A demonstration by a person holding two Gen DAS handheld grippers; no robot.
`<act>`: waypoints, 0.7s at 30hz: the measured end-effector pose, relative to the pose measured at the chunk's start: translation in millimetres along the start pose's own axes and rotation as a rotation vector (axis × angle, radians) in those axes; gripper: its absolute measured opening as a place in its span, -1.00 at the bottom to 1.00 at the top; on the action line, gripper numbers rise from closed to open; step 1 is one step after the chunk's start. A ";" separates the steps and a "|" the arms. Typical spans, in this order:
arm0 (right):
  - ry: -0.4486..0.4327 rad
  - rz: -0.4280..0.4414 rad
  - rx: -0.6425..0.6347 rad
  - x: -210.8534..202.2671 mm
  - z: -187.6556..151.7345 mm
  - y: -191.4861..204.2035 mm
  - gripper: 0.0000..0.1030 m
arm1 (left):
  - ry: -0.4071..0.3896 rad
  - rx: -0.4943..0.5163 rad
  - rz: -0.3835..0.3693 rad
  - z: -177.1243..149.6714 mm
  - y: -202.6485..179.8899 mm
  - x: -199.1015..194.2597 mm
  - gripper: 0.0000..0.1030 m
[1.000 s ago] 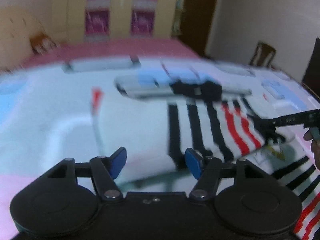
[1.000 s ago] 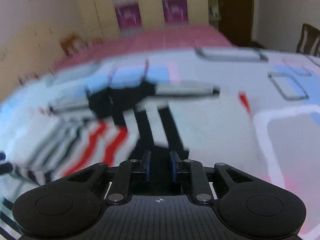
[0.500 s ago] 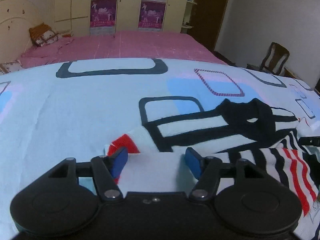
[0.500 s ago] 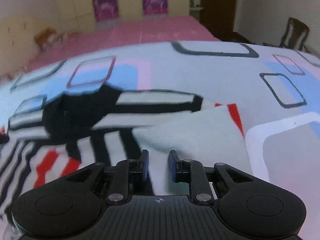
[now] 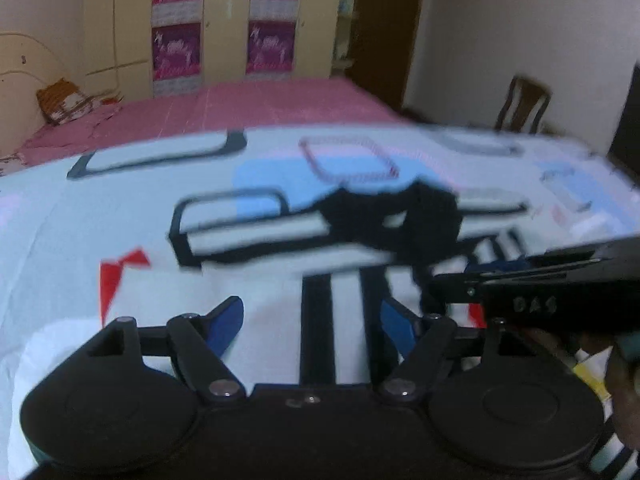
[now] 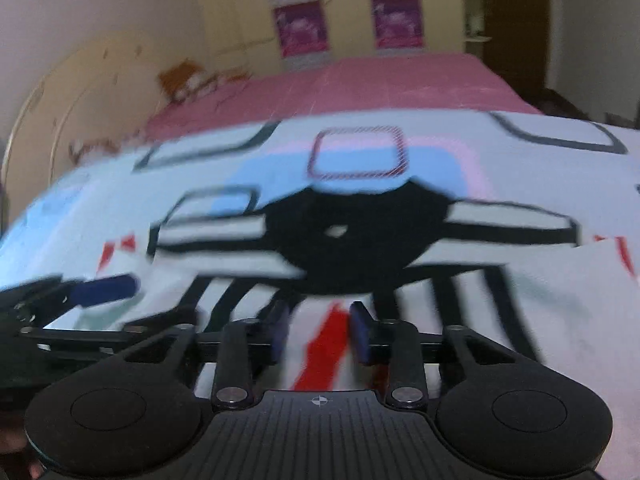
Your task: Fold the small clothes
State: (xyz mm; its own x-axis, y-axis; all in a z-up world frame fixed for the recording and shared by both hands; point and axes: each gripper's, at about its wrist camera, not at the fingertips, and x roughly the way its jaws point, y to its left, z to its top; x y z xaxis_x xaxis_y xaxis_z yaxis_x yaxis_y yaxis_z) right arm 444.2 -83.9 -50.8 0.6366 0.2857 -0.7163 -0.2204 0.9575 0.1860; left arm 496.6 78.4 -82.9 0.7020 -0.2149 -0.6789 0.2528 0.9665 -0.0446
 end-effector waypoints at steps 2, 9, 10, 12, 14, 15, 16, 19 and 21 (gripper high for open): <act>0.015 -0.050 -0.088 7.6 -8.7 11.1 -0.36 | 0.015 0.034 0.030 -7.0 -1.4 6.0 0.49; 0.004 -0.176 0.060 -14.3 -22.2 -60.7 -0.32 | 0.014 0.036 0.031 -11.8 15.9 -2.4 0.51; 0.017 -0.180 0.026 -13.7 -20.2 -58.0 -0.32 | 0.016 0.037 0.040 -10.6 15.5 -2.9 0.50; 0.024 -0.210 -0.013 -14.0 -13.9 -48.0 -0.32 | 0.018 0.019 0.053 -7.0 10.1 -6.9 0.46; -0.016 -0.214 -0.009 -24.9 -13.4 -40.6 -0.32 | 0.008 0.007 0.048 -6.3 5.3 -14.3 0.46; -0.036 -0.193 0.002 -30.7 -15.8 -36.9 -0.32 | -0.001 0.001 0.043 -6.5 2.1 -19.2 0.46; -0.046 -0.162 0.012 -34.7 -17.1 -32.0 -0.32 | -0.006 -0.002 0.037 -6.9 -1.5 -23.5 0.47; -0.039 -0.111 -0.004 -41.0 -25.4 -18.3 -0.32 | -0.016 -0.005 0.019 -12.4 -13.0 -34.3 0.48; -0.022 -0.088 -0.014 -39.9 -32.8 -13.7 -0.32 | -0.010 -0.006 0.015 -18.1 -18.8 -38.5 0.48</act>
State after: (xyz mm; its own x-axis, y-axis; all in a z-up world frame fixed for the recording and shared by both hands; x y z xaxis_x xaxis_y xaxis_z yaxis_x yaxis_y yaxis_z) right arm 397.6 -109.7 -46.8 0.6699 0.2012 -0.7147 -0.1727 0.9784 0.1136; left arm 452.7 71.1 -69.2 0.7124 -0.2020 -0.6721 0.2386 0.9703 -0.0387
